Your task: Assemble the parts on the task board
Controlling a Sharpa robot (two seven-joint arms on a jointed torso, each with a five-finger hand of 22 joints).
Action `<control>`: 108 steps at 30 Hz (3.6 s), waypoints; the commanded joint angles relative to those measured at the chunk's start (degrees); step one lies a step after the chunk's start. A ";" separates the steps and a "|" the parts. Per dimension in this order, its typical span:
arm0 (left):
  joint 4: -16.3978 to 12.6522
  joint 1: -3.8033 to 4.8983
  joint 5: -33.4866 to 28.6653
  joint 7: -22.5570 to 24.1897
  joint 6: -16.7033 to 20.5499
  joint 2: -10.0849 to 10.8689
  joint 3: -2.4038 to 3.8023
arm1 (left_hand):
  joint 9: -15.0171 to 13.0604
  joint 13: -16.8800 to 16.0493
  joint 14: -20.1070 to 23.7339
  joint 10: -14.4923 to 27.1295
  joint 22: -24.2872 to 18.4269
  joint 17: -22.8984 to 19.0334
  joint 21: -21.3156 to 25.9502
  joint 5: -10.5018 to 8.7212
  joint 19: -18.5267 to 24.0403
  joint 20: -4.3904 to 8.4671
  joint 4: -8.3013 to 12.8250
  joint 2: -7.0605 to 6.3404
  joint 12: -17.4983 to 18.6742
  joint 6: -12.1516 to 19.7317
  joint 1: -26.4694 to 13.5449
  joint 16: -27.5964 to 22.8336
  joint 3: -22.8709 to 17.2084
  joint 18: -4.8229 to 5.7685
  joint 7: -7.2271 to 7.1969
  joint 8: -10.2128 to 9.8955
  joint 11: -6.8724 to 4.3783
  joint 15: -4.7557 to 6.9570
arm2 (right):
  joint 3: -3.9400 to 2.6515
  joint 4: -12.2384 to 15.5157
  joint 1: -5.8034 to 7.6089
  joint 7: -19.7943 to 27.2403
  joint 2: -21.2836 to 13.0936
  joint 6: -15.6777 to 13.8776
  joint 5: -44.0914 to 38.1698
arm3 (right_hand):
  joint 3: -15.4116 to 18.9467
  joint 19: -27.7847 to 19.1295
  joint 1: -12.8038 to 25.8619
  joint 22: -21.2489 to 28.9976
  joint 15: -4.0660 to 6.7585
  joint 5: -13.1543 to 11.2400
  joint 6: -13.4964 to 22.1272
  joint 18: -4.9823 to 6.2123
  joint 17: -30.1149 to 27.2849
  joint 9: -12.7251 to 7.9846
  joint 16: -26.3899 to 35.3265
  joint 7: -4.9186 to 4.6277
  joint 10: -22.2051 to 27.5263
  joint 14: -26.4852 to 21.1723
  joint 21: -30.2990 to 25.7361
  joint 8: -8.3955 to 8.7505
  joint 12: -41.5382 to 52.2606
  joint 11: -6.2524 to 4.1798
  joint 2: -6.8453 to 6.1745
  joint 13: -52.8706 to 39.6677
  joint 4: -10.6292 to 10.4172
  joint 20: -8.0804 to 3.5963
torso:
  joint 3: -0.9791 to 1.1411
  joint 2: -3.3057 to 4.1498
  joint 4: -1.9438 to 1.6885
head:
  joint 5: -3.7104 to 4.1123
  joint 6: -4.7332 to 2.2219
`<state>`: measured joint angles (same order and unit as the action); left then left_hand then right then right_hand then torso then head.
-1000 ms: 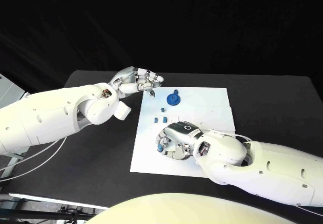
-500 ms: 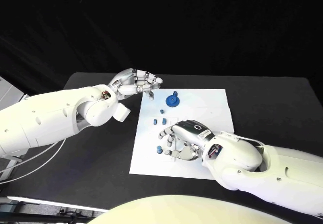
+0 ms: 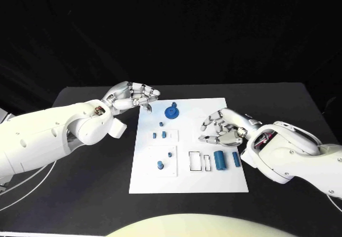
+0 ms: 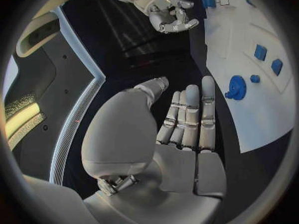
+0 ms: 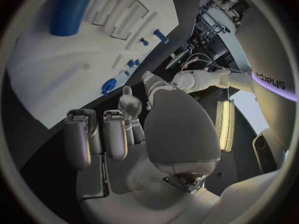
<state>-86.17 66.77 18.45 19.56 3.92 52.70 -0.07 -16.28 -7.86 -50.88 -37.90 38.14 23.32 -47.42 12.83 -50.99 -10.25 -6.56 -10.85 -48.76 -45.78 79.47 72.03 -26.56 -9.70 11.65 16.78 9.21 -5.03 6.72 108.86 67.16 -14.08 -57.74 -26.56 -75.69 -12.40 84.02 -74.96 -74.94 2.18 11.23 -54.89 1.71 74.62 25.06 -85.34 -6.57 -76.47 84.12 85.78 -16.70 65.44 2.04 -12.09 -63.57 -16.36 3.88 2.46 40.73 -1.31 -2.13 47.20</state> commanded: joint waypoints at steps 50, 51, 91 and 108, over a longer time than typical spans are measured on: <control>-0.36 -0.15 -0.97 0.51 -0.91 0.83 -0.63 | 0.12 0.18 0.18 -0.16 -0.27 0.01 0.47 0.30 -0.41 -0.28 -1.13 0.33 0.22 0.50 -0.19 -0.23 0.30 -0.82 1.09 0.38 0.05 -0.22 | 0.90 0.80 -7.47 -15.85 -4.36 7.87 -3.18 | 12.08 5.98 4.08 -15.06 0.29 -1.80 -1.40 -1.71 15.38 2.44 -4.66 0.98 -13.53 5.88 4.22 -3.61 24.56 -0.76 4.14 -26.43 -0.43 -0.25 | -0.13 -0.16 0.22 | 4.96 -1.04; -0.36 -0.15 -0.98 0.50 -0.90 0.84 -0.63 | 0.12 0.18 0.18 -0.16 -0.27 0.01 0.47 0.30 -0.41 -0.28 -1.13 0.33 0.22 0.50 -0.19 -0.23 0.30 -0.82 1.09 0.38 0.05 -0.22 | 0.90 0.68 -7.49 -15.96 -4.32 7.80 -3.16 | 11.63 5.98 3.47 -15.06 0.32 -1.23 -1.51 -1.71 15.38 2.42 -4.66 1.02 -13.53 5.88 4.22 -3.62 24.56 -0.79 4.62 -26.43 -0.37 -0.27 | -0.13 -0.17 0.25 | 4.95 -1.06; -0.56 -0.15 -0.84 -1.23 -2.03 0.97 -0.64 | 0.14 0.22 0.22 -0.12 -0.34 0.03 0.56 0.33 -0.44 -0.29 -1.18 0.35 0.23 0.52 -0.06 -0.24 0.29 -0.84 1.07 0.41 0.03 -0.21 | 0.84 4.10 -6.19 -14.78 -2.68 -1.79 10.29 | -6.14 5.98 -1.42 -15.06 2.02 9.11 -5.54 -1.71 15.38 2.29 -4.66 3.04 -13.53 5.88 4.22 -5.27 24.56 -2.70 0.82 -26.43 -0.18 -1.90 | -0.13 -0.12 0.19 | 4.71 -0.74; -0.67 -0.14 -0.78 -1.50 -2.24 1.06 -0.64 | 0.15 0.24 0.25 -0.08 -0.37 0.03 0.60 0.33 -0.44 -0.30 -1.22 0.37 0.24 0.52 -0.04 -0.25 0.29 -0.84 1.08 0.43 0.04 -0.22 | 0.84 3.81 -6.19 -15.25 1.14 -0.15 12.05 | -5.25 5.98 5.02 -15.06 1.78 7.95 -5.26 -1.71 15.38 2.49 -4.66 2.77 -13.53 5.88 4.22 -5.68 24.56 -2.43 0.52 -26.43 -0.26 -1.68 | -0.14 -0.14 0.31 | 4.38 -0.41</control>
<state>-86.64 66.62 17.88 17.93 2.71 53.82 -0.75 -16.19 -7.67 -50.88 -37.90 37.83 23.33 -47.11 12.83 -51.19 -10.45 -7.52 -10.85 -48.76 -45.78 79.47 72.03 -26.25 -9.70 11.65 16.98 9.21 -5.03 7.56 112.65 61.01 -29.43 -56.69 -28.12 -64.28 -17.85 83.91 -70.34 -74.92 3.81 19.37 -58.75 0.38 74.94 5.11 -89.81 -4.69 -83.84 83.92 89.75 -22.22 89.78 -0.39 -11.57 -74.91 -16.66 2.36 2.33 40.61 -1.04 2.30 46.77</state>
